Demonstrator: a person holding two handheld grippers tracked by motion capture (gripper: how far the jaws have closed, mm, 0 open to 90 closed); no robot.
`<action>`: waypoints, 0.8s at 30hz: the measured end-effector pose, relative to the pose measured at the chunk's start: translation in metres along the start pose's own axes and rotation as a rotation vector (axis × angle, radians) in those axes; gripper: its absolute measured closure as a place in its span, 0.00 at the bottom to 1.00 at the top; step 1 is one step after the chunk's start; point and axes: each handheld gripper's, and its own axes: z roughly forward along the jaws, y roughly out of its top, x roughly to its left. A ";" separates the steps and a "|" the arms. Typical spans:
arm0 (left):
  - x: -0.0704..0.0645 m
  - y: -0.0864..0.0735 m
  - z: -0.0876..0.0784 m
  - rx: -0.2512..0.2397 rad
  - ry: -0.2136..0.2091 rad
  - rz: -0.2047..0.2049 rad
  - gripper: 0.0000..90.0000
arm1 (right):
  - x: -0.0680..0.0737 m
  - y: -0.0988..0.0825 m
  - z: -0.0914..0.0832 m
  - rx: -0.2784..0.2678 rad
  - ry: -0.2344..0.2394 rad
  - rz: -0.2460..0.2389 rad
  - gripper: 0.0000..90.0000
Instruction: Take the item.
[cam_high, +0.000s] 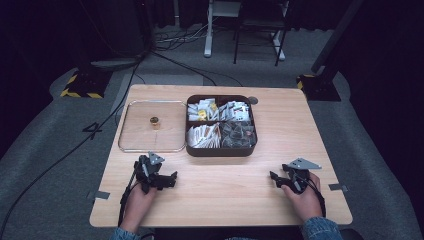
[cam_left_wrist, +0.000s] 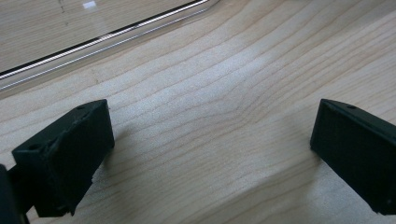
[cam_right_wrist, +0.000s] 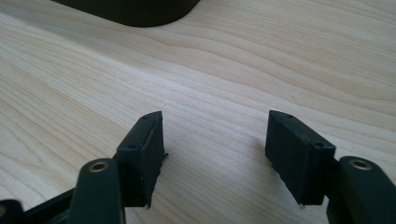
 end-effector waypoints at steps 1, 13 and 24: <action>0.000 0.000 0.000 0.000 0.000 0.000 0.00 | 0.000 0.000 0.000 0.000 0.000 0.000 0.42; 0.000 0.000 0.000 0.000 -0.001 0.001 0.00 | -0.003 0.002 0.001 0.001 0.015 -0.010 0.43; 0.000 0.000 0.000 0.000 -0.001 0.001 0.00 | -0.012 0.026 -0.012 0.021 0.027 -0.007 0.49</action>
